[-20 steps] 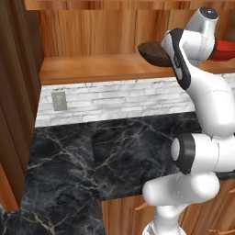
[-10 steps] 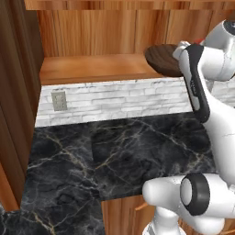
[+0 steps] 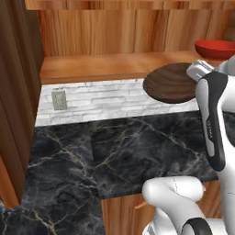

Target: Pick up the bowls from the cabinet and place each bowl in front of a stool on the dining counter.

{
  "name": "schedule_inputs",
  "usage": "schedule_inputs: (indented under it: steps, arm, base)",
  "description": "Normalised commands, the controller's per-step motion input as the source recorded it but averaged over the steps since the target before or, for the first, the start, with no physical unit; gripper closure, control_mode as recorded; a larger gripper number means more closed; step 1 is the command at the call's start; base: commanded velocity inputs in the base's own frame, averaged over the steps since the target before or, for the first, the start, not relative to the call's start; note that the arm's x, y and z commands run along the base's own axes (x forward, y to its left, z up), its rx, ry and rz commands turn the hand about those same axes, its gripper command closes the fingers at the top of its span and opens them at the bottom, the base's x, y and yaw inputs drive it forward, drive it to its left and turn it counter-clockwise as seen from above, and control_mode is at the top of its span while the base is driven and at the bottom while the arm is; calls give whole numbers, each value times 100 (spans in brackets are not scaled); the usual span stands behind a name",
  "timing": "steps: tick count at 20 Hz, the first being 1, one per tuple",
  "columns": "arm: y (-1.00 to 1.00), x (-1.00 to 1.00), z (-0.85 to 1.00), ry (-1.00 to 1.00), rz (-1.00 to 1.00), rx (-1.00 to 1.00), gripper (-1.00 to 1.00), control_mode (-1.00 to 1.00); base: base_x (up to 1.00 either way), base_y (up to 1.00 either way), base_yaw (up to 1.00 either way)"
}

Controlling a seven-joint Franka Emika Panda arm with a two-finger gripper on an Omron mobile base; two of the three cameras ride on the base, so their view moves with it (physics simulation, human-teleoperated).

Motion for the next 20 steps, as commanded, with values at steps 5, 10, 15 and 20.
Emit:
schedule_inputs:
  steps: [5, 10, 15, 20]
  arm:
    - [0, 0, 0, 0, 0, 0, 100, 100]
    - [0, 0, 0, 0, 0, 0, 100, 100]
    - [0, 0, 0, 0, 0, 0, 100, 100]
    - [0, 0, 0, 0, 0, 0, 100, 100]
  base:
    - [-100, -38, -12]
    - [-93, -47, -27]
    - [-87, -30, -37]
    - [-86, -43, -44]
